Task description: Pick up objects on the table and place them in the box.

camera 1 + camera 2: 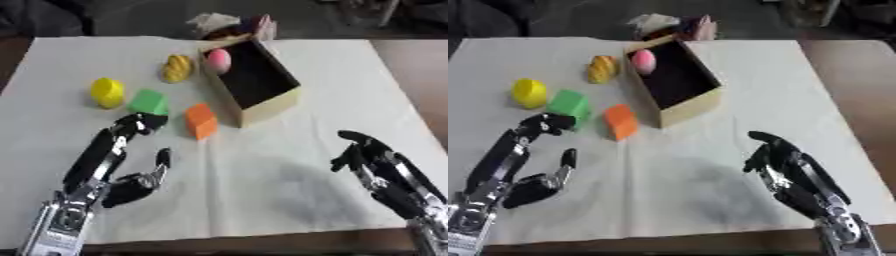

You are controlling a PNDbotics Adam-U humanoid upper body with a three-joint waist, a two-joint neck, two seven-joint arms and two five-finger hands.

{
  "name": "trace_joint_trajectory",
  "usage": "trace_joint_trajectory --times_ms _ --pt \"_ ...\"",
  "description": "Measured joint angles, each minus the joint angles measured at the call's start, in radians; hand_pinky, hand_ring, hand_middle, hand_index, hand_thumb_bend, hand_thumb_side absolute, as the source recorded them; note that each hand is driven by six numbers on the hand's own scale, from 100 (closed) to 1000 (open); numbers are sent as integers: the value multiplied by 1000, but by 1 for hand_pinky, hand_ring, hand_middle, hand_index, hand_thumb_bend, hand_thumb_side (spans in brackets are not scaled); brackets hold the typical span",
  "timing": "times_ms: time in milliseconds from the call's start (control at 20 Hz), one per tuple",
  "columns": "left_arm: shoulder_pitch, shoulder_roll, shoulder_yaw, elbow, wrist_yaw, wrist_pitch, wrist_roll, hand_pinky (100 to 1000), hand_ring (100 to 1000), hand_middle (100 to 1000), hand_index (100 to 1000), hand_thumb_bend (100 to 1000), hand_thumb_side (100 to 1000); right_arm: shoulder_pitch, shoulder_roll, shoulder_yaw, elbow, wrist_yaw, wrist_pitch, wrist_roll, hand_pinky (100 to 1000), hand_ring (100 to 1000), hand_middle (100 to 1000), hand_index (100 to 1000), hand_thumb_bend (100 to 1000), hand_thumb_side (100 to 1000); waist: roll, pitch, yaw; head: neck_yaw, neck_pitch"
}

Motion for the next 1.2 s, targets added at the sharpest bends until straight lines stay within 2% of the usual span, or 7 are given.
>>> trace_joint_trajectory --times_ms 200,350,450,500,700,1050,1200 --pt "-11 14 -1 -4 -1 -3 -6 734 769 739 877 100 262 0 0 0 0 0 0 0 723 561 490 885 100 520 2 0 -2 0 0" --pt "-38 73 -15 -19 -8 -7 -28 749 772 751 892 100 205 0 0 -1 0 0 0 0 722 561 490 885 100 518 11 -1 -5 0 0" --pt "-66 122 -33 -27 -14 -8 -54 751 771 754 896 100 230 1 0 -3 0 1 0 0 721 561 490 885 100 522 19 -6 -10 0 0" --pt "-82 148 -43 -29 -14 -6 -69 752 770 754 897 100 200 1 0 -3 0 3 0 0 721 561 490 885 100 520 22 -7 -12 0 0" --pt "-155 252 -82 -13 5 16 -132 751 768 755 899 100 212 8 0 -6 0 5 0 0 720 560 490 885 100 520 30 -11 -22 0 -1" --pt "-321 425 -164 110 78 92 -242 758 764 761 909 100 259 10 -1 -6 0 7 1 0 719 559 490 885 100 523 36 -14 -45 3 -5" --pt "-397 499 -199 169 121 103 -289 769 767 770 917 177 317 11 -1 -5 0 7 1 1 719 559 490 885 100 522 34 -18 -57 11 -5"
